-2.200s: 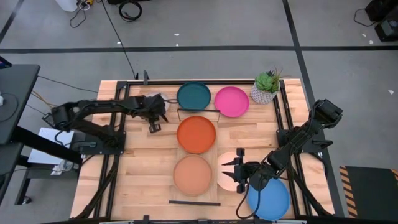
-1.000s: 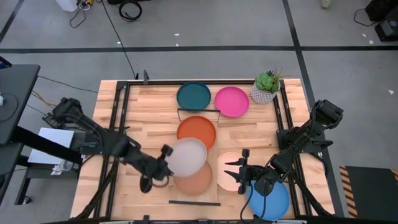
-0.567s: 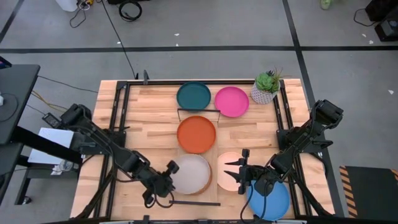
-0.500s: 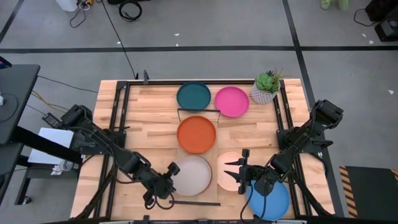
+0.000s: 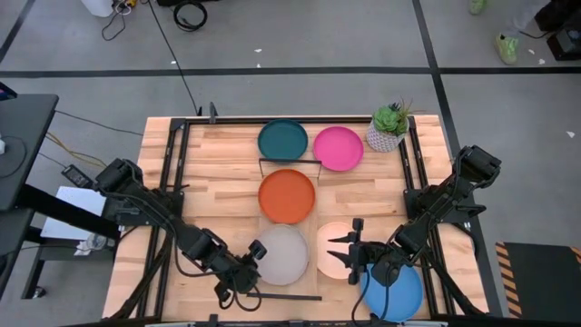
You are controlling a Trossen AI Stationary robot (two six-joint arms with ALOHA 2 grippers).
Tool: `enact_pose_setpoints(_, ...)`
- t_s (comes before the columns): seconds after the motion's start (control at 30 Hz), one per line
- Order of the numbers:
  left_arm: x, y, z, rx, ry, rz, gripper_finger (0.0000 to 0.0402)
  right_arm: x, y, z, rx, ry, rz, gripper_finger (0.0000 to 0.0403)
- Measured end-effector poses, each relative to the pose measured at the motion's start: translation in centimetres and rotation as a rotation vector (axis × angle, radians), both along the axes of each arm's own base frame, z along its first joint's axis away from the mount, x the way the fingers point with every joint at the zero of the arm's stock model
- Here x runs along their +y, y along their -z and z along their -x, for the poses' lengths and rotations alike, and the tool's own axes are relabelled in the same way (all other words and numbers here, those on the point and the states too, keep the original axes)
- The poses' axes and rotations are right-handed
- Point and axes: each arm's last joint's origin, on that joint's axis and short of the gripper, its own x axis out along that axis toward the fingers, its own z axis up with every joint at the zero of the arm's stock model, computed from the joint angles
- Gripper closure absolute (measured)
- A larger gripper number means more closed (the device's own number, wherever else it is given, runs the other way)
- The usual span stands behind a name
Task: Place and stack plates onto a shelf
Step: Stack the gray plate on top of the brown plate on the shelf
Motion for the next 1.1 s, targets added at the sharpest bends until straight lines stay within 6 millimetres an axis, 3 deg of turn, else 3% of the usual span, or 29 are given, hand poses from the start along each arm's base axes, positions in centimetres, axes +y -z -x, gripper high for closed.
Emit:
enact_pose_setpoints(0.17,-0.1,-0.7,-0.2,-0.037,-0.022,0.048,0.0281,0.0,0.0,0.0,0.001,-0.002,-0.001,0.025)
enact_pose_setpoints(0.33,0.3,-1.7,0.0,-0.052,-0.153,0.072,0.0275,0.0,0.0,0.0,0.001,-0.003,-0.004,0.025)
enact_pose_setpoints(0.47,1.6,-0.7,0.4,0.028,-0.316,0.019,0.0282,0.0,0.0,0.0,0.001,-0.001,-0.008,0.025)
enact_pose_setpoints(0.6,3.3,1.5,0.7,0.11,-0.438,0.002,0.0285,0.0,0.0,0.0,0.0,-0.001,-0.009,0.025)
enact_pose_setpoints(0.77,4.0,2.3,0.5,0.13,-0.437,0.04,0.0285,0.0,0.0,0.0,-0.001,-0.001,-0.01,0.025)
enact_pose_setpoints(0.93,3.9,0.1,0.1,0.058,-0.397,0.085,0.0286,0.0,0.0,0.0,-0.001,-0.001,-0.011,0.025)
enact_pose_setpoints(1.1,4.9,-2.1,1.0,0.029,-0.437,0.113,0.0286,0.0,0.0,0.0,-0.002,0.002,-0.017,0.025)
